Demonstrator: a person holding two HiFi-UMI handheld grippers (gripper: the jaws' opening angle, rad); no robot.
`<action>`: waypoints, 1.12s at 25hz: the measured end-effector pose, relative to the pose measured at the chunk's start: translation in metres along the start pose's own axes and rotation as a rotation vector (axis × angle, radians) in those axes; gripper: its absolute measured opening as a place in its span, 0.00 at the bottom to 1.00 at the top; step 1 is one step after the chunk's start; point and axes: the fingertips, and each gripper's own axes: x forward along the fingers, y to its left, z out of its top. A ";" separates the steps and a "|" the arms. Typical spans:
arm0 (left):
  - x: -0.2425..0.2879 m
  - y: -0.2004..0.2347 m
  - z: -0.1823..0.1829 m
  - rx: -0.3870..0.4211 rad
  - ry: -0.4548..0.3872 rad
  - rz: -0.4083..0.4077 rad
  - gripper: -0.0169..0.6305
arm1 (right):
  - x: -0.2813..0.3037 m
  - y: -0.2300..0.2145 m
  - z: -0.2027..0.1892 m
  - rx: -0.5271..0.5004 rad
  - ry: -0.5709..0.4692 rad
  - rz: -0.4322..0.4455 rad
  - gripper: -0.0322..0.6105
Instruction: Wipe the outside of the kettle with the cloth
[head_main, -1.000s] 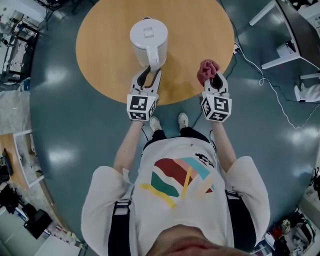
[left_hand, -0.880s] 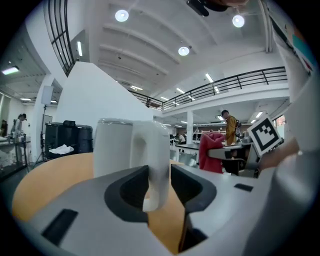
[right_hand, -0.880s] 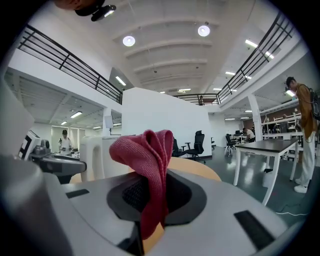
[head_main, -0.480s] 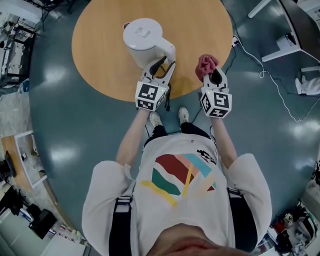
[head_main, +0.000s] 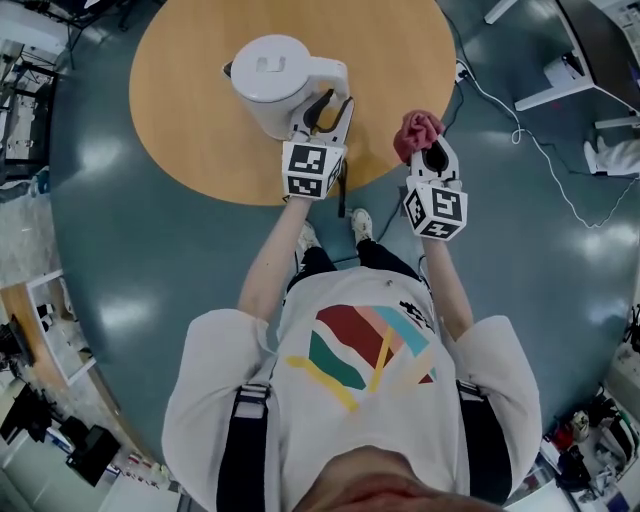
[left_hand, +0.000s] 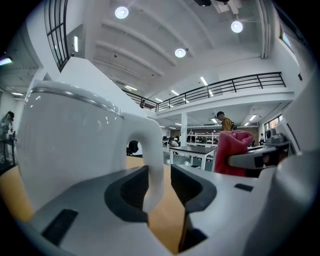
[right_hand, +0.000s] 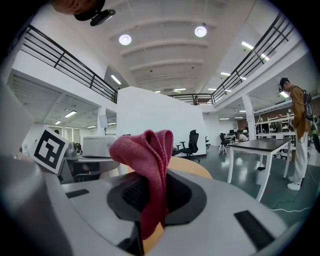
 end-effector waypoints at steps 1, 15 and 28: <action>0.002 0.000 0.000 -0.001 -0.003 0.004 0.31 | -0.001 -0.001 0.000 0.000 0.000 -0.002 0.12; -0.128 0.057 0.077 0.102 -0.336 -0.006 0.31 | 0.011 0.062 -0.003 -0.001 0.004 0.093 0.12; -0.103 0.172 0.060 0.152 0.044 -0.363 0.43 | 0.009 0.118 -0.005 -0.025 0.013 0.093 0.12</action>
